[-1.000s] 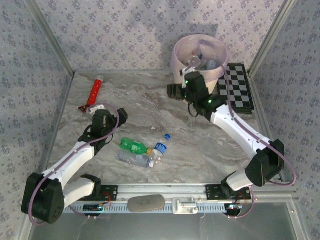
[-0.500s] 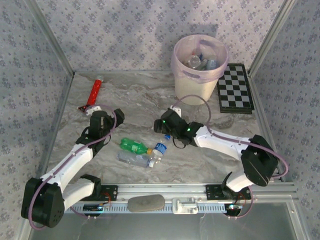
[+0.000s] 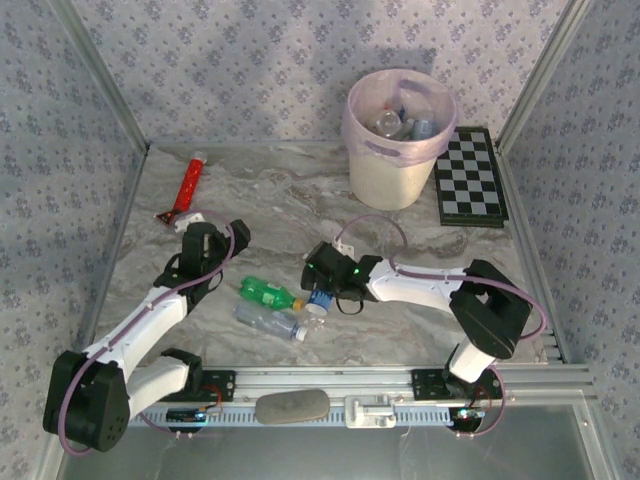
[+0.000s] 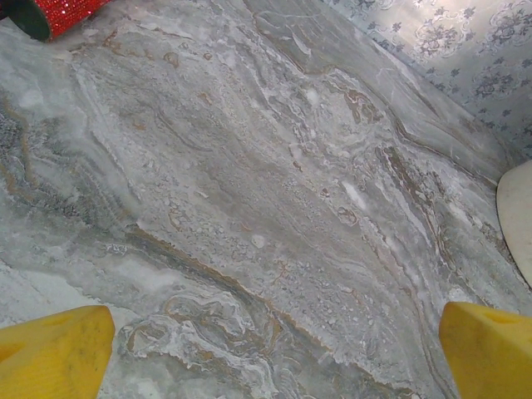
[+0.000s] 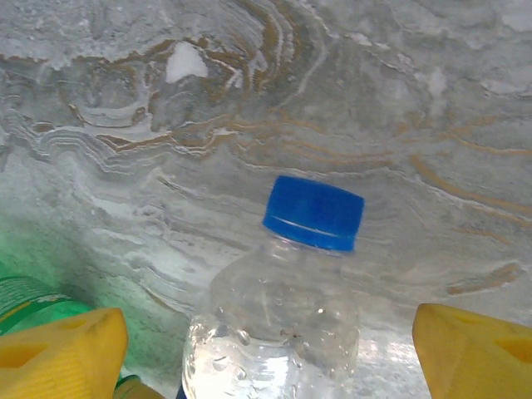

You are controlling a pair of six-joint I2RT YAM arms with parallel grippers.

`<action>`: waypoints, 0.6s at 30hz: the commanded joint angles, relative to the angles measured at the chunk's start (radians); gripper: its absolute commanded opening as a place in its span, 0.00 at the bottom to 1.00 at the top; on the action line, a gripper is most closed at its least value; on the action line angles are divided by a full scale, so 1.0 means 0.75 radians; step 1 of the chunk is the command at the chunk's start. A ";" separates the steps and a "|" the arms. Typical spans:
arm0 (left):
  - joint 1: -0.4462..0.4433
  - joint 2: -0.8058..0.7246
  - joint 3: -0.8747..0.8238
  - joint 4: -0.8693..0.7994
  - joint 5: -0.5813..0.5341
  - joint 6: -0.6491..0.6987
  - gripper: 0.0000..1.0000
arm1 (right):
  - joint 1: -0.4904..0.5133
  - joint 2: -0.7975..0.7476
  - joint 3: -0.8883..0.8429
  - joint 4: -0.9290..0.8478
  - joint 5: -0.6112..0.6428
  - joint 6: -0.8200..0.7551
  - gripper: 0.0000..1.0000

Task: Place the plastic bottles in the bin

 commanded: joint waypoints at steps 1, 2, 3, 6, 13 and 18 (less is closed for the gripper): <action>0.010 0.001 0.000 0.013 0.009 -0.012 1.00 | 0.001 0.002 0.005 -0.134 0.017 0.041 0.92; 0.010 0.004 -0.001 0.015 0.009 -0.012 1.00 | 0.001 0.006 0.003 -0.152 0.012 0.034 0.91; 0.010 0.007 0.000 0.017 0.009 -0.011 1.00 | 0.002 0.011 0.000 -0.160 0.004 0.024 0.91; 0.010 0.013 0.004 0.021 0.013 -0.011 1.00 | 0.010 0.020 -0.002 -0.177 -0.026 -0.011 0.88; 0.010 0.027 0.002 0.029 0.019 -0.022 1.00 | 0.045 0.082 0.040 -0.245 -0.067 -0.107 0.85; 0.010 0.044 0.004 0.036 0.039 -0.030 1.00 | 0.047 0.138 0.064 -0.256 -0.077 -0.135 0.80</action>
